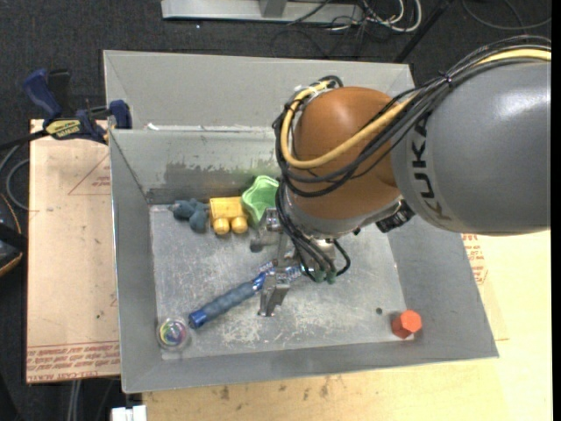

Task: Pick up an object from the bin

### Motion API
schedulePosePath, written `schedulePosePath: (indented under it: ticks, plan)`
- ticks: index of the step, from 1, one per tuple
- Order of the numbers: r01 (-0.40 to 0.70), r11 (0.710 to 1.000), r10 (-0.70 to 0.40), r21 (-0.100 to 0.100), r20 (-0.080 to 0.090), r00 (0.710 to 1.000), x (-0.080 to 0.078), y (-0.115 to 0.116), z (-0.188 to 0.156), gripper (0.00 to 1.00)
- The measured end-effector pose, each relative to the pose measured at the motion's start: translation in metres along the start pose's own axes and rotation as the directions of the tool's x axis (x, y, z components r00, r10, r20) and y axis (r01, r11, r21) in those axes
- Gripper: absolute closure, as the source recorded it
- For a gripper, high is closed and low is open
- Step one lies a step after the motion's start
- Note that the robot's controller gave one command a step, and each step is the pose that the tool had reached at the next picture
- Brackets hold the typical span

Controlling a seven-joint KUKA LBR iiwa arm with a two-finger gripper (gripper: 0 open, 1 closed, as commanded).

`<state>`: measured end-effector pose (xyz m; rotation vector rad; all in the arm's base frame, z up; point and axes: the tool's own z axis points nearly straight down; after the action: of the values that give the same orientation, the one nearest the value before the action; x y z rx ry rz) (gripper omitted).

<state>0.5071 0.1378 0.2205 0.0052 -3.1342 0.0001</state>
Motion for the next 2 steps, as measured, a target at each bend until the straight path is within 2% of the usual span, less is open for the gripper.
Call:
schedulePosePath:
  ticks: [1, 2]
  plan:
    - [0.125, 0.992, -0.125, -0.002, 0.015, 0.992, -0.0470, 0.0208, 0.1488, 0.00]
    - [0.125, 0.992, -0.125, -0.005, 0.022, 0.992, -0.0489, 0.0220, 0.1432, 1.00]
